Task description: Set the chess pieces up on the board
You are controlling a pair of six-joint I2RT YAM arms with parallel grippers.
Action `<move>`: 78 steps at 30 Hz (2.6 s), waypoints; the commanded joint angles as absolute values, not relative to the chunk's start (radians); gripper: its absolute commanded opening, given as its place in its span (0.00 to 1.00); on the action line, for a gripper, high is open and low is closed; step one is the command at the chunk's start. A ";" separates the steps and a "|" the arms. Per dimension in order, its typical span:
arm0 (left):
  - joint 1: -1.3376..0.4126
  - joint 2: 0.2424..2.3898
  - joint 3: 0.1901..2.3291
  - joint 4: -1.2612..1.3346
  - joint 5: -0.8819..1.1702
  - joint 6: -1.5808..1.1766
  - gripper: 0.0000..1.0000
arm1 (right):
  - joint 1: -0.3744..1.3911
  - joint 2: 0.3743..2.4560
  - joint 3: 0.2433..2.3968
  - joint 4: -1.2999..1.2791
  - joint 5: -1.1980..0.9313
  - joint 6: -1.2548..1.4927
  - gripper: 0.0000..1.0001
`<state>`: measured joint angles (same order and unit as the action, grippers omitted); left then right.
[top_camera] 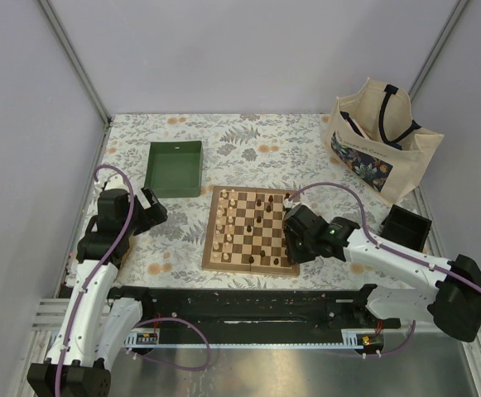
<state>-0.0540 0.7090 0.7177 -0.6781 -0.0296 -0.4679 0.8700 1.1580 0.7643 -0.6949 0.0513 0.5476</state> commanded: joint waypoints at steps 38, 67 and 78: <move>-0.049 0.709 0.732 -0.626 -0.015 -0.462 0.99 | 0.927 1.258 0.712 -0.529 0.137 0.604 0.25; -0.049 0.706 0.732 -0.624 -0.014 -0.463 0.99 | 0.927 1.114 0.825 -0.670 0.150 0.583 0.45; -0.048 0.701 0.730 -0.627 -0.018 -0.462 0.99 | 0.927 1.206 0.933 -0.649 0.126 0.542 0.45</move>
<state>-0.0540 0.7090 0.7177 -0.6781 -0.0296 -0.4679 0.9157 1.1606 0.8703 -0.6605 0.1139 0.5701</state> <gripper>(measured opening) 0.988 0.455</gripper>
